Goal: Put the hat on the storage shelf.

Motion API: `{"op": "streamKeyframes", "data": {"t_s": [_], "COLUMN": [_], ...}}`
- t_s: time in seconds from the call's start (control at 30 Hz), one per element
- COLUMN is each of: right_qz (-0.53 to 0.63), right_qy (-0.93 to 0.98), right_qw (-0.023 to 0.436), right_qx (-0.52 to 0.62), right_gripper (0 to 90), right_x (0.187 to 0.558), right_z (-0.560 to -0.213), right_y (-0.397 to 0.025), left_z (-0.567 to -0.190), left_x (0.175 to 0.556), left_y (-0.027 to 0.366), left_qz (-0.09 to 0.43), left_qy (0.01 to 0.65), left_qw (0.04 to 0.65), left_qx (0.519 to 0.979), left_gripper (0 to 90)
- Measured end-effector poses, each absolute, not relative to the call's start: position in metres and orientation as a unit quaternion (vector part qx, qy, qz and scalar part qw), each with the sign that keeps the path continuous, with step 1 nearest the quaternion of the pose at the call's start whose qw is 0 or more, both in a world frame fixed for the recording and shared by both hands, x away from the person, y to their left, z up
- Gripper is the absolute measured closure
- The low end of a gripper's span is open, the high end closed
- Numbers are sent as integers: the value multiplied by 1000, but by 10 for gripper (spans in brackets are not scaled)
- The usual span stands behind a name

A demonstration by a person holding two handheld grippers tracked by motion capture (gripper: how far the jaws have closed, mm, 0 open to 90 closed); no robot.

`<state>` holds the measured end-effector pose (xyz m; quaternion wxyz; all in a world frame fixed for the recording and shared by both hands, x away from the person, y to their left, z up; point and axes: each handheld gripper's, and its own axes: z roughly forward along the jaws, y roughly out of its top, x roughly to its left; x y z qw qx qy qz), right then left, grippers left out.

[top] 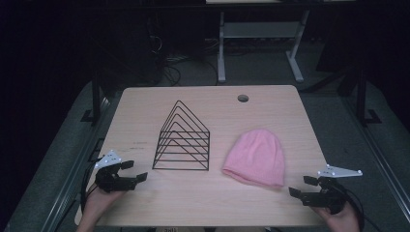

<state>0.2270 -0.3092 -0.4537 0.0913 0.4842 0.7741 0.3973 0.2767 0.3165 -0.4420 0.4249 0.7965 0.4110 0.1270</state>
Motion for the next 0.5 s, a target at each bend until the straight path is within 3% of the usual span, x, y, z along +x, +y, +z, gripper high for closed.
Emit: {"op": "streamKeyframes", "data": {"t_s": [0.5], "right_qz": [390], "right_qy": [780], "right_qw": [94], "right_qx": [480], "right_gripper": [174], "right_x": [233], "right_z": [-437], "right_y": [-298], "left_z": [-446], "left_x": [275], "left_y": [319], "left_qz": [122], "left_qy": [416], "left_qw": [425], "left_qx": [795], "left_gripper": [196]}}
